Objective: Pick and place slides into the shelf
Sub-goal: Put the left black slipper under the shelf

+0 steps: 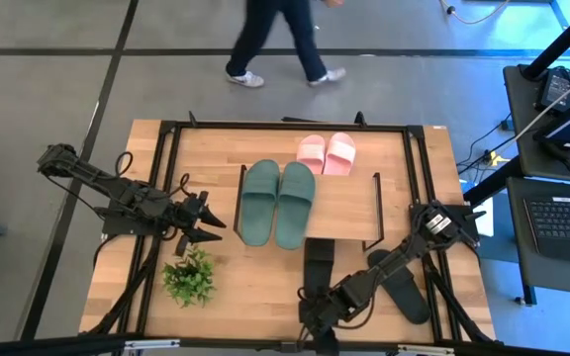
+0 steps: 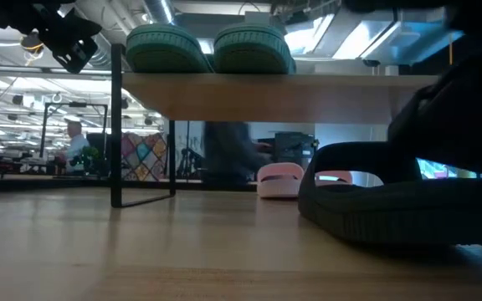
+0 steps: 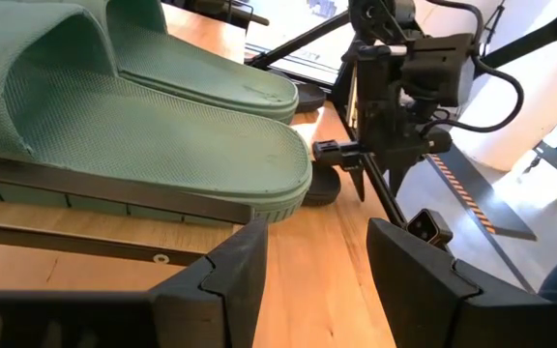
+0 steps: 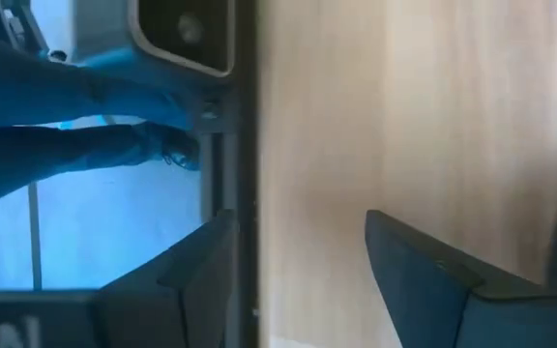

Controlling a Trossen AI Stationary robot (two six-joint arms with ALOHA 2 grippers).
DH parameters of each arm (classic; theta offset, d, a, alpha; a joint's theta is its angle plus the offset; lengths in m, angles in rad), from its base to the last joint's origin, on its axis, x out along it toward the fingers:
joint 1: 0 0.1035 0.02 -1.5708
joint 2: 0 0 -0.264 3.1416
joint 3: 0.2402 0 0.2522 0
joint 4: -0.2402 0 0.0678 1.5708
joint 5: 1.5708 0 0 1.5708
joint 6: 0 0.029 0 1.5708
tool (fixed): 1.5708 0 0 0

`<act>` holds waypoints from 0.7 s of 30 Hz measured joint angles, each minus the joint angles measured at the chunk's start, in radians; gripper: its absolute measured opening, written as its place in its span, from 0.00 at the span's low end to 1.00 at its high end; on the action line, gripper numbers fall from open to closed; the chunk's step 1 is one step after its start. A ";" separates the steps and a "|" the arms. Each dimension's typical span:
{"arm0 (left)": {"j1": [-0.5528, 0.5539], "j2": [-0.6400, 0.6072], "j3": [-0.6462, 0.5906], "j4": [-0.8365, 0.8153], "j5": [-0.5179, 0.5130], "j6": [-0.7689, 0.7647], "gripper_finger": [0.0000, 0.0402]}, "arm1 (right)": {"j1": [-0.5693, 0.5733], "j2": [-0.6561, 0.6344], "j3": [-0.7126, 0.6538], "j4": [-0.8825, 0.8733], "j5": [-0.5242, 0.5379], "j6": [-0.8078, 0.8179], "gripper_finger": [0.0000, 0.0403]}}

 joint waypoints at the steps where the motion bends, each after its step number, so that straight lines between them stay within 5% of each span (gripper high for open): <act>1: 0.000 0.000 0.000 0.000 0.000 0.000 0.42 | -0.006 0.000 0.000 -0.009 0.000 -0.005 0.57; 21: 0.000 0.000 0.000 -0.027 0.000 0.007 0.42 | -0.113 -0.004 0.005 -0.168 -0.012 -0.039 0.57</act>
